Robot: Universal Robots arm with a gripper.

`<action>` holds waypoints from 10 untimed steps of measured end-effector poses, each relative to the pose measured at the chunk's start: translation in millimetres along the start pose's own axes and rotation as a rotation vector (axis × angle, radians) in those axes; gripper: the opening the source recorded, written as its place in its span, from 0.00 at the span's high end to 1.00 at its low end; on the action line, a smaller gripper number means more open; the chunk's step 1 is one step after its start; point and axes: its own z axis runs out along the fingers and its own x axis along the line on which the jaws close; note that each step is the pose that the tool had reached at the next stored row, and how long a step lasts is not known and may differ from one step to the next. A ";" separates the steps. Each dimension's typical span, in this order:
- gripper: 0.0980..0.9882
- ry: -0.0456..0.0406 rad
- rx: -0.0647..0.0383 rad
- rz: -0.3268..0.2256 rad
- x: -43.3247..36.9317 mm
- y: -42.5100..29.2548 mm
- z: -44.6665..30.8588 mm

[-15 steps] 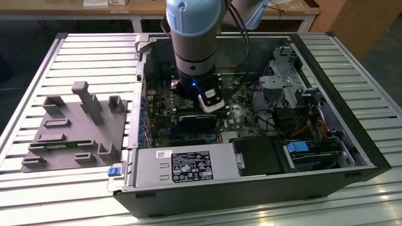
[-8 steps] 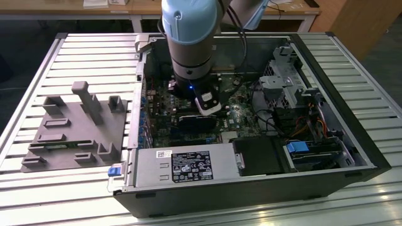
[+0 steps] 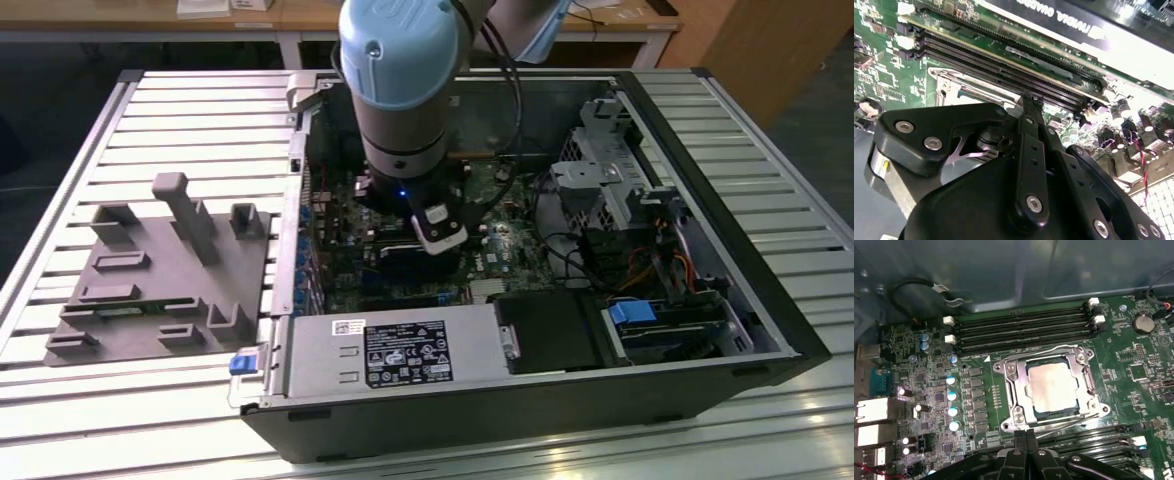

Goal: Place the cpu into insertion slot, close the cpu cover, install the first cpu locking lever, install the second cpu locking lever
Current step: 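Install the second cpu locking lever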

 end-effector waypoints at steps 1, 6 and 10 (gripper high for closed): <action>1.00 0.0008 -0.004 0.000 0.8 -0.4 0.4; 1.00 0.0037 -0.020 0.000 7.0 -2.2 2.8; 1.00 0.0039 -0.020 0.000 10.4 -2.3 4.7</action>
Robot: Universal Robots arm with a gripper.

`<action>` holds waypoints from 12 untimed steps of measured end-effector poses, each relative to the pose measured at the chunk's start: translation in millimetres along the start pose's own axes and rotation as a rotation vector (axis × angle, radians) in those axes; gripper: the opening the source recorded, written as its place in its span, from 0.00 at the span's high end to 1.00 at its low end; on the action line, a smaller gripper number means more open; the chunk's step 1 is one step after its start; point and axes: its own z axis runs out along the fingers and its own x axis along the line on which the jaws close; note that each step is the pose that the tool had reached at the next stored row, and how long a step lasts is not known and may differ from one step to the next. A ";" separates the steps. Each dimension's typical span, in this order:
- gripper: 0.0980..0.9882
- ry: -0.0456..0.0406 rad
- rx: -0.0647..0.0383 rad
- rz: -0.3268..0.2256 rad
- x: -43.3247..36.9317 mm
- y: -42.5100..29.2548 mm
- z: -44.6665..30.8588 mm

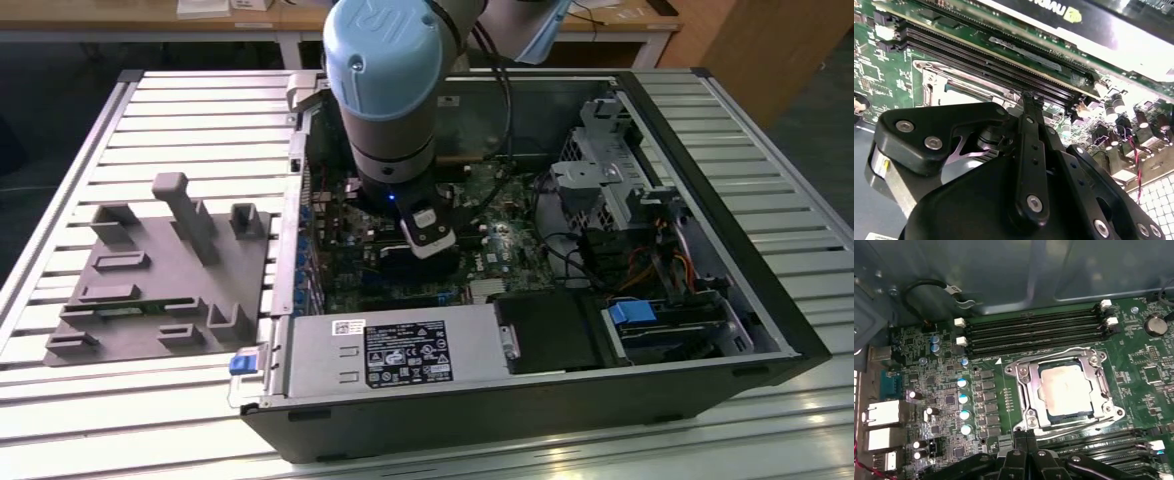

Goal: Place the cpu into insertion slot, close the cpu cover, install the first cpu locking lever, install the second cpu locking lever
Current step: 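Install the second cpu locking lever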

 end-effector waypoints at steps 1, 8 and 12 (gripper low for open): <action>1.00 0.0000 0.000 0.000 0.3 0.4 0.4; 1.00 0.0003 -0.002 0.000 1.8 5.1 3.4; 1.00 0.0003 -0.003 0.000 2.4 7.6 5.9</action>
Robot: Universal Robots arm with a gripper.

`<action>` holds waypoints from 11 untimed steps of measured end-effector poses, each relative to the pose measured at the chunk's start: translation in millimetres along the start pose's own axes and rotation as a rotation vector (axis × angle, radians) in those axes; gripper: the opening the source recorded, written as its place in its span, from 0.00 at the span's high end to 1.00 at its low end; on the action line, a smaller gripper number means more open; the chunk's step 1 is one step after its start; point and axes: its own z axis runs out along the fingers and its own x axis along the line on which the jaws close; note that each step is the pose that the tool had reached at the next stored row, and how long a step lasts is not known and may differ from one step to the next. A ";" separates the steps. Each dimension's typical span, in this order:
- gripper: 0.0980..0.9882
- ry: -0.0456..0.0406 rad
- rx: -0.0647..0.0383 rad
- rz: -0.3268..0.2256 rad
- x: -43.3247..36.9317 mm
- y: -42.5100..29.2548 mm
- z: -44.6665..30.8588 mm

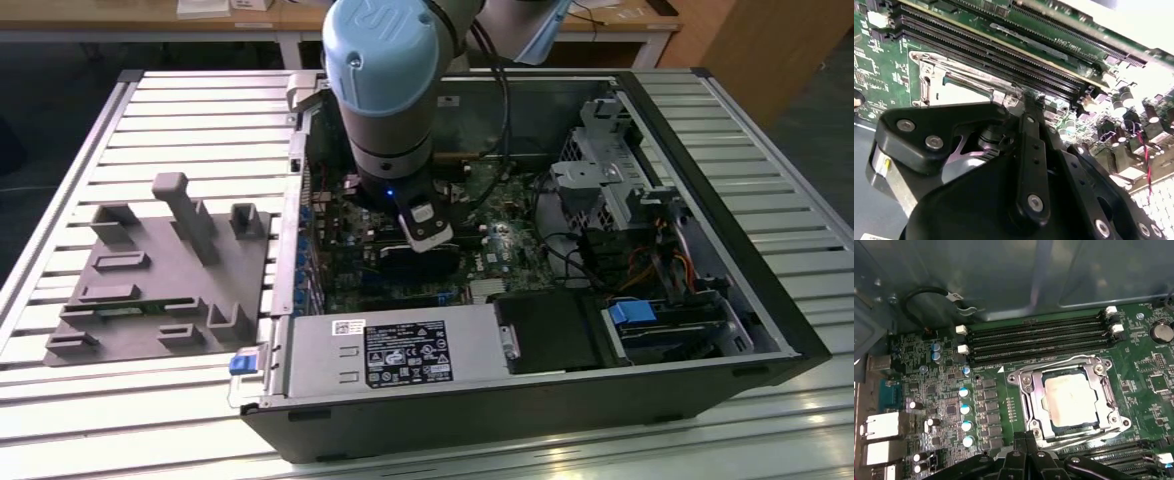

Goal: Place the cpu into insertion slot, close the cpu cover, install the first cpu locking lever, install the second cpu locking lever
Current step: 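Install the second cpu locking lever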

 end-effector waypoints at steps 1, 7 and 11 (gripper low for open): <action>1.00 -0.0001 0.000 0.000 0.1 0.4 0.4; 1.00 0.0000 0.001 0.000 0.3 1.0 0.8; 1.00 0.0000 0.001 0.000 0.2 2.6 -3.7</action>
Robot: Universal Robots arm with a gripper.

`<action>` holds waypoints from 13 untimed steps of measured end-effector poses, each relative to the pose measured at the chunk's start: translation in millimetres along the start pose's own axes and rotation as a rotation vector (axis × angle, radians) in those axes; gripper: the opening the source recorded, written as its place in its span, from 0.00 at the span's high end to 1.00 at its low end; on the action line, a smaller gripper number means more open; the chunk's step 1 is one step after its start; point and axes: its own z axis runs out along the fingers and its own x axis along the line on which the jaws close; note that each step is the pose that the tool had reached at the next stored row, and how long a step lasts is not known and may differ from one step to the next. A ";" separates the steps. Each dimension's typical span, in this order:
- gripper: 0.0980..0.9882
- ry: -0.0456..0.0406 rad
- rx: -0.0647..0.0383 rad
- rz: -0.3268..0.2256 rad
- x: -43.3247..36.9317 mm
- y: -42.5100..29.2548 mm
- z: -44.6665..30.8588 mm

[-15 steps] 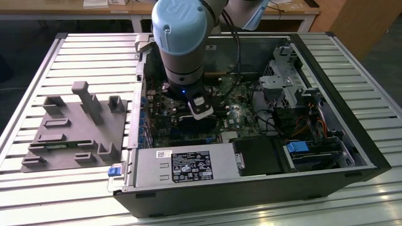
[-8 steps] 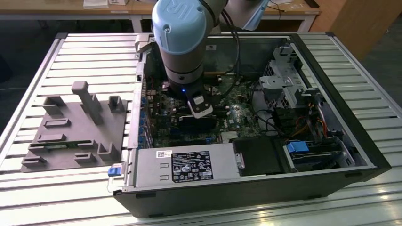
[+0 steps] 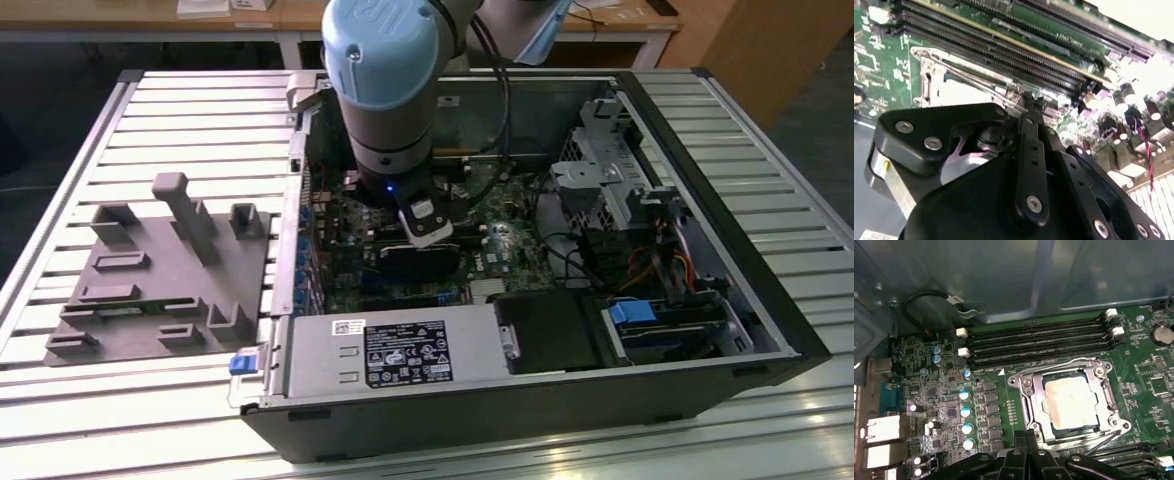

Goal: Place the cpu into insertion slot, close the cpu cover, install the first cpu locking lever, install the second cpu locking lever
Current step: 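Install the second cpu locking lever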

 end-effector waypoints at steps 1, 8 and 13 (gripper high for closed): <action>1.00 0.0000 0.000 0.000 -0.1 0.9 -2.8; 1.00 0.0000 0.000 0.000 -0.6 8.4 -24.5; 1.00 -0.0005 0.003 0.000 -1.3 13.2 -38.2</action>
